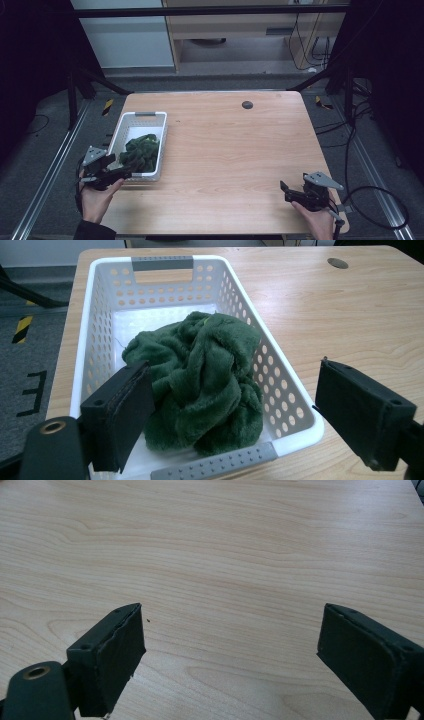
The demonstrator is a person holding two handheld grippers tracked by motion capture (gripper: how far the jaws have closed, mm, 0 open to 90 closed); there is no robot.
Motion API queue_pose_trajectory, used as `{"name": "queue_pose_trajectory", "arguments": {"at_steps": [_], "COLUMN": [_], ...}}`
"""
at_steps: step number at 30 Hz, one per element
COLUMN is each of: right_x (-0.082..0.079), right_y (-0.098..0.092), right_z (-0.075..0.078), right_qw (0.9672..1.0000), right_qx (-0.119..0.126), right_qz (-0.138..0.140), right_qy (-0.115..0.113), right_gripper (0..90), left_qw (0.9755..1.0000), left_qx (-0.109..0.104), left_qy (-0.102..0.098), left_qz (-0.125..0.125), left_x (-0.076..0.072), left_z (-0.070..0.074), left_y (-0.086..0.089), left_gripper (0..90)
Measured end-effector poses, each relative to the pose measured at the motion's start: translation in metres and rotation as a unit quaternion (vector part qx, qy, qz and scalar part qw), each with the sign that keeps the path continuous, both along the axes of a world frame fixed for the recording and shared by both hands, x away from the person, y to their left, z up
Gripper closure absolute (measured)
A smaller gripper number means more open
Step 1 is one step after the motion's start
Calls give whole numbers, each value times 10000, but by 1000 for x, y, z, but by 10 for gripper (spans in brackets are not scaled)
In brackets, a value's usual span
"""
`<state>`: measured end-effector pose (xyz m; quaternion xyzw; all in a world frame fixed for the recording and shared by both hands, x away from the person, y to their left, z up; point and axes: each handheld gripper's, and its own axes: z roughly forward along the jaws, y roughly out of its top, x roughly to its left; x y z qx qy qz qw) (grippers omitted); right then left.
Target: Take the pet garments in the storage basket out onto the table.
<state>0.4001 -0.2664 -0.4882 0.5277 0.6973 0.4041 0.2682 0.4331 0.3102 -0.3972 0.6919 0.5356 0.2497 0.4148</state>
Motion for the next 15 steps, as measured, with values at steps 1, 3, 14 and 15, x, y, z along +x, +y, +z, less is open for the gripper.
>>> {"name": "queue_pose_trajectory", "arguments": {"at_steps": [1, 3, 14, 15], "right_x": [0, 0, 0, 0], "right_y": [0, 0, 0, 0], "right_z": [0, 0, 0, 0], "right_qw": [10000, 10000, 10000, 10000], "right_qx": [2, 2, -1, 3], "right_qz": [-1, 10, 13, 16], "right_qy": [4, 5, 2, 2], "right_gripper": [115, 114, 113, 112], "left_qw": [10000, 10000, 9997, 9997], "left_qx": [8, 37, 176, 178], "left_qy": [12, 27, 114, 125], "left_qz": [5, -5, -80, -73], "left_x": [2, 4, 17, 18], "left_z": [1, 2, 10, 10], "left_y": [0, -1, -6, -6], "left_gripper": [148, 147, 147, 147]}}
